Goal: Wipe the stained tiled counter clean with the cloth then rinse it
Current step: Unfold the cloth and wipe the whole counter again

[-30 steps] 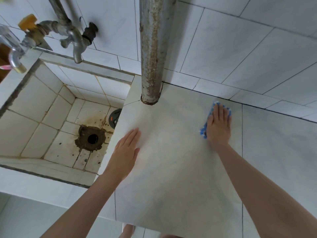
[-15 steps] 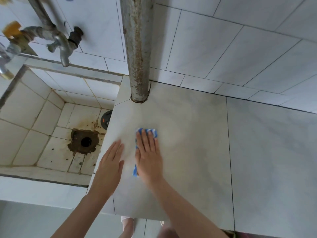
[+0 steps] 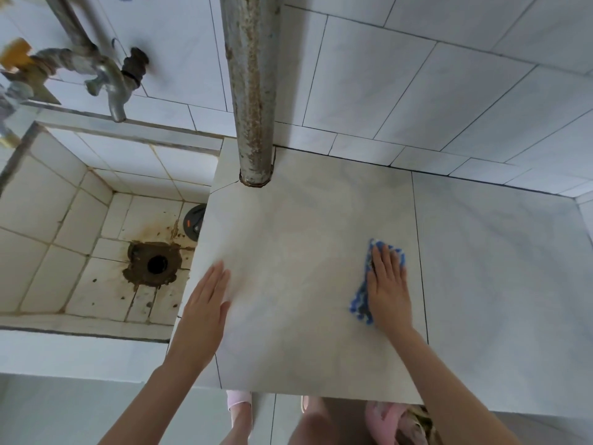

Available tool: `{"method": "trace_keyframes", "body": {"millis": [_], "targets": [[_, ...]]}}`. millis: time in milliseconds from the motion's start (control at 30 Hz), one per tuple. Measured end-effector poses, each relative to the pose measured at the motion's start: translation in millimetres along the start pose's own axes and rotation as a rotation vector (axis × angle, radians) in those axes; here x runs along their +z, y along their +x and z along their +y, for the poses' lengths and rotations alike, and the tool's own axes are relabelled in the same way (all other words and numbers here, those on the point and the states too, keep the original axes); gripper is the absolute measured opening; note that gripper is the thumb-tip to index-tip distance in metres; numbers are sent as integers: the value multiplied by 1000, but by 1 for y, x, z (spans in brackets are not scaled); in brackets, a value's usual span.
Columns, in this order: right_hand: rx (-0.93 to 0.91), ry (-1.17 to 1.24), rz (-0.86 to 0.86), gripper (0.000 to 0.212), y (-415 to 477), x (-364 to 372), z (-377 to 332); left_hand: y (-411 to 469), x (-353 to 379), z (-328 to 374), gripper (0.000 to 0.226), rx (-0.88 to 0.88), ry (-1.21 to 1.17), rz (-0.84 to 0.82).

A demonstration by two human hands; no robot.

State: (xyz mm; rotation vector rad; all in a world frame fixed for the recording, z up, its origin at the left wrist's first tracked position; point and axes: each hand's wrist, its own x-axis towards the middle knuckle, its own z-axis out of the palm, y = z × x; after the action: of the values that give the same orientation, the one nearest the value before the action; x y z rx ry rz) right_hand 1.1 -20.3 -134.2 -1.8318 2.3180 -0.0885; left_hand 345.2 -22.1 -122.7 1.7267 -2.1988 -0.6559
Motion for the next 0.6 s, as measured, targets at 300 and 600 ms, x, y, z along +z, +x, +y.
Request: {"method": "trace_keyframes", "body": {"millis": [300,600], "targets": [[165,89,25,65,1,8,-68,-11,0,-3,49,23,4,13],[-335,90,0,50,-42,24,-149,-18,0,-16,54,46,35,-20]]}}
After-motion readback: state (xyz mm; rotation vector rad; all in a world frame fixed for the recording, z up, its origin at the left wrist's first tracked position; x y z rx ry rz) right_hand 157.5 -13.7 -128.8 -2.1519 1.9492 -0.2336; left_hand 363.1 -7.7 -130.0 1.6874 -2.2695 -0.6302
